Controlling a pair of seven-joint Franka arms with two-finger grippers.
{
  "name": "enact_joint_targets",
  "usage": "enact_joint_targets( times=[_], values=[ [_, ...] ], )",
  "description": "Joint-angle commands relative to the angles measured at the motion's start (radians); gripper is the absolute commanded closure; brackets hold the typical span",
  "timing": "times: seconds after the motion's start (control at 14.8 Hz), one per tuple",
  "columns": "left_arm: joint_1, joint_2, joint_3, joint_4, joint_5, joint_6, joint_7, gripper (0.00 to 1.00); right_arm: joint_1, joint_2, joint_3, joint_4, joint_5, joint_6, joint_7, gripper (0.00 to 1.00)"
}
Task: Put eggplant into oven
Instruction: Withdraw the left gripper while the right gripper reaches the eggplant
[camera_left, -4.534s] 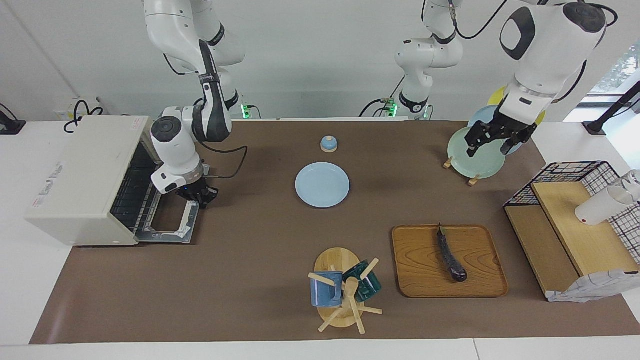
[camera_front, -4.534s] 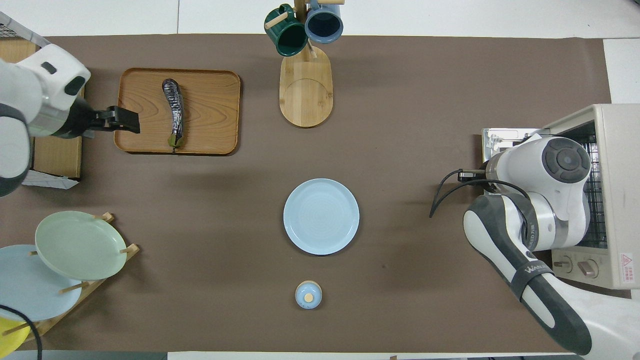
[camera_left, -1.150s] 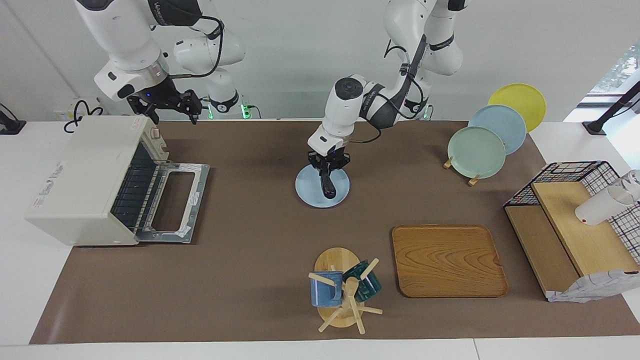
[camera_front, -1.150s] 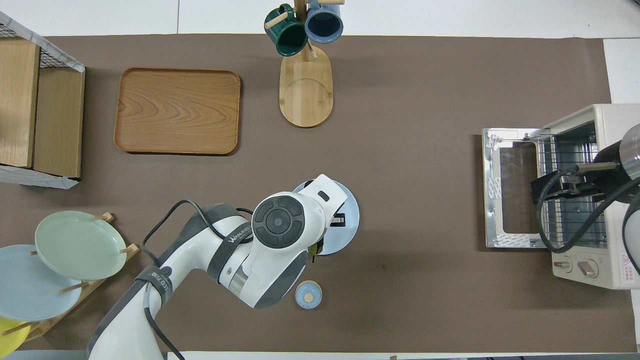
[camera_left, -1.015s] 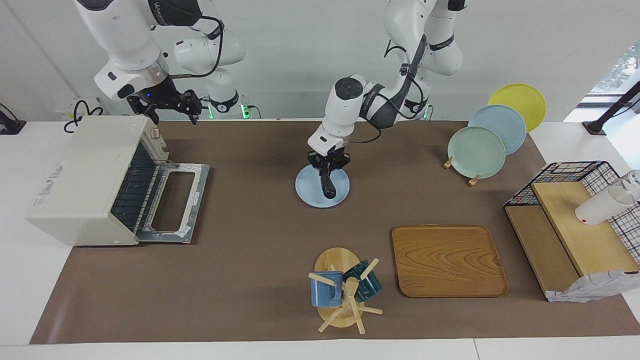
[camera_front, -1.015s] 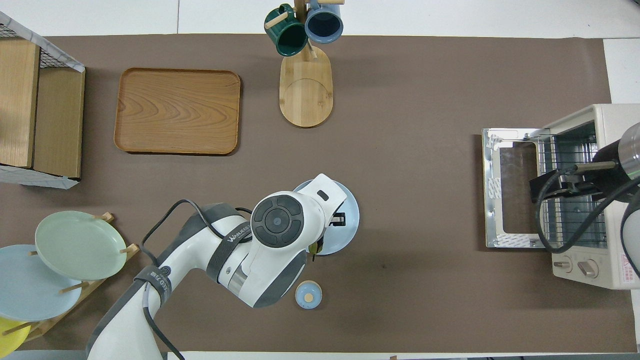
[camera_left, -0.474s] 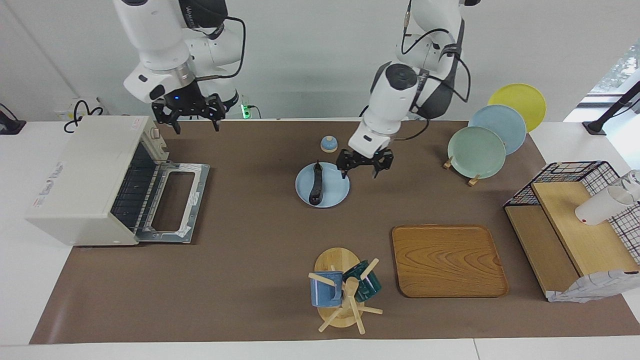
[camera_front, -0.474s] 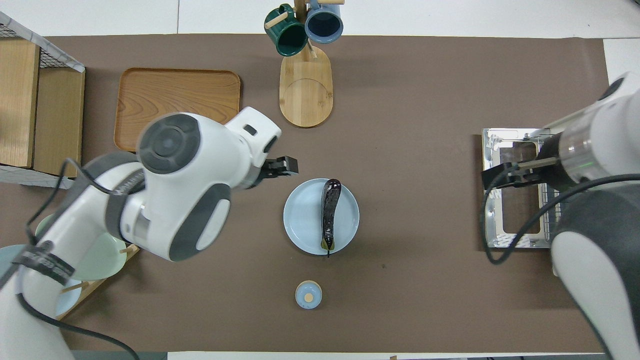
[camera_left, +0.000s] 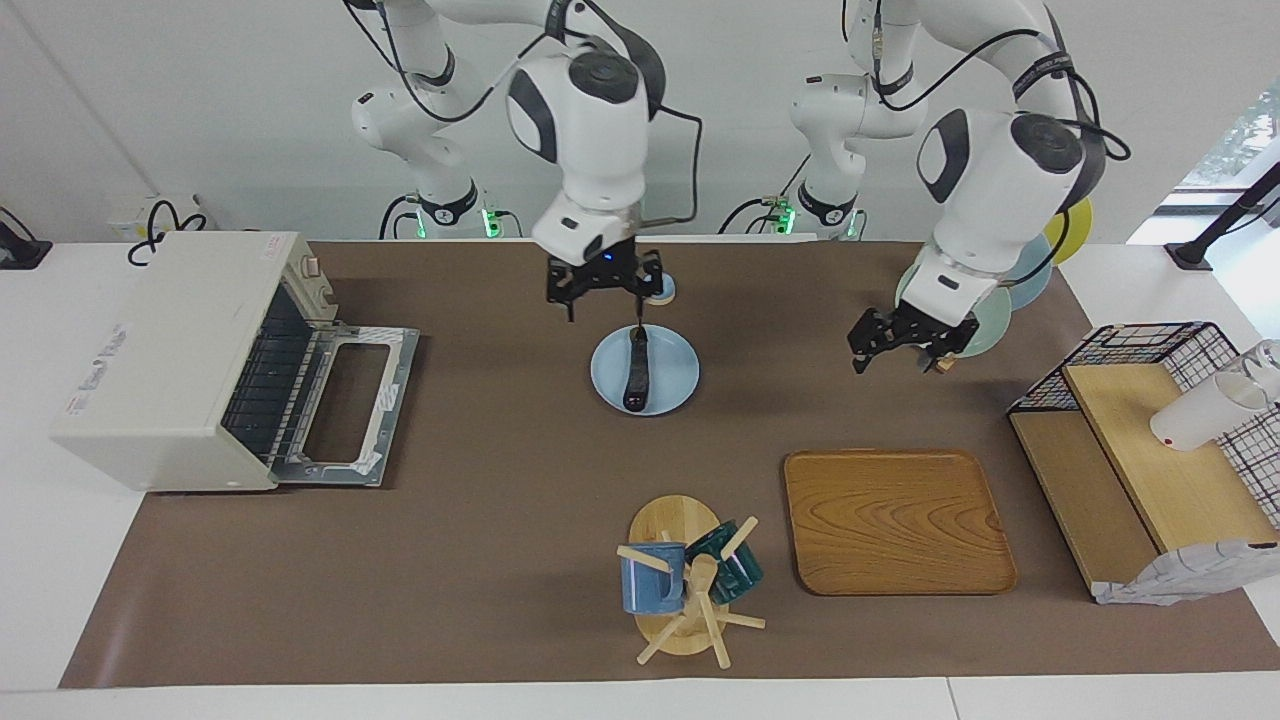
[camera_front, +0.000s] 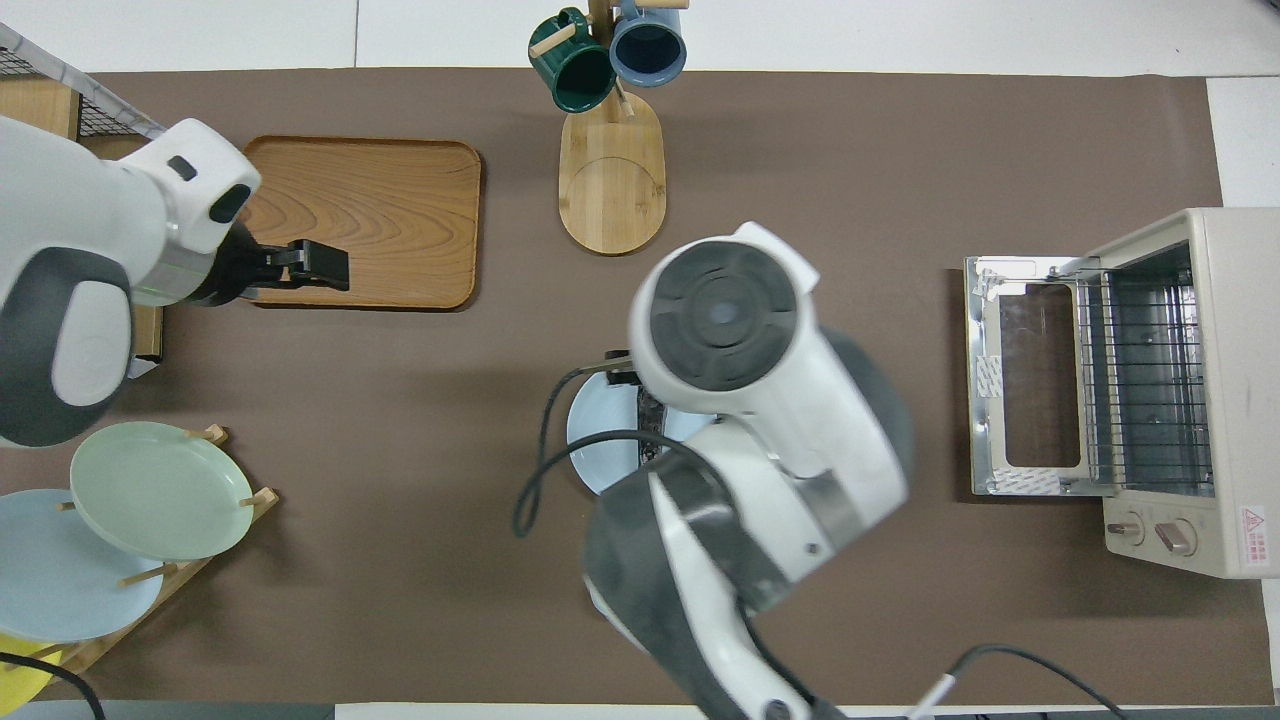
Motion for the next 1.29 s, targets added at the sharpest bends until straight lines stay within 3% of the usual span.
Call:
enact_joint_targets(
  times=[0.0, 0.2, 0.34, 0.61, 0.74, 1.08, 1.22],
  values=[
    [0.056, -0.094, -0.014, -0.007, 0.019, -0.108, 0.056, 0.0, 0.089, 0.308, -0.008, 0.268, -0.011, 0.021, 0.162, 0.0],
    [0.062, -0.157, -0.014, 0.016, 0.042, -0.226, 0.054, 0.0, 0.114, 0.356, -0.007, 0.186, -0.017, 0.242, 0.183, 0.0],
    [0.062, -0.16, -0.016, 0.068, 0.066, -0.307, 0.05, 0.0, 0.149, 0.4, -0.008, 0.182, -0.055, 0.256, 0.183, 0.0],
    [0.062, -0.172, -0.014, 0.079, 0.129, -0.39, 0.059, 0.0, 0.14, 0.396, -0.007, 0.172, -0.092, 0.221, 0.178, 0.0],
    [0.061, -0.176, -0.017, 0.075, 0.129, -0.404, 0.059, 0.0, 0.136, 0.396, -0.005, 0.173, -0.081, 0.212, 0.181, 0.49],
    [0.045, -0.17, -0.017, 0.09, 0.129, -0.398, 0.06, 0.0, 0.143, 0.373, -0.007, 0.169, -0.077, 0.118, 0.212, 0.45],
    [0.047, -0.147, -0.017, 0.149, 0.129, -0.401, 0.059, 0.0, 0.142, 0.358, -0.007, 0.17, -0.077, 0.083, 0.212, 0.36]
  ],
)
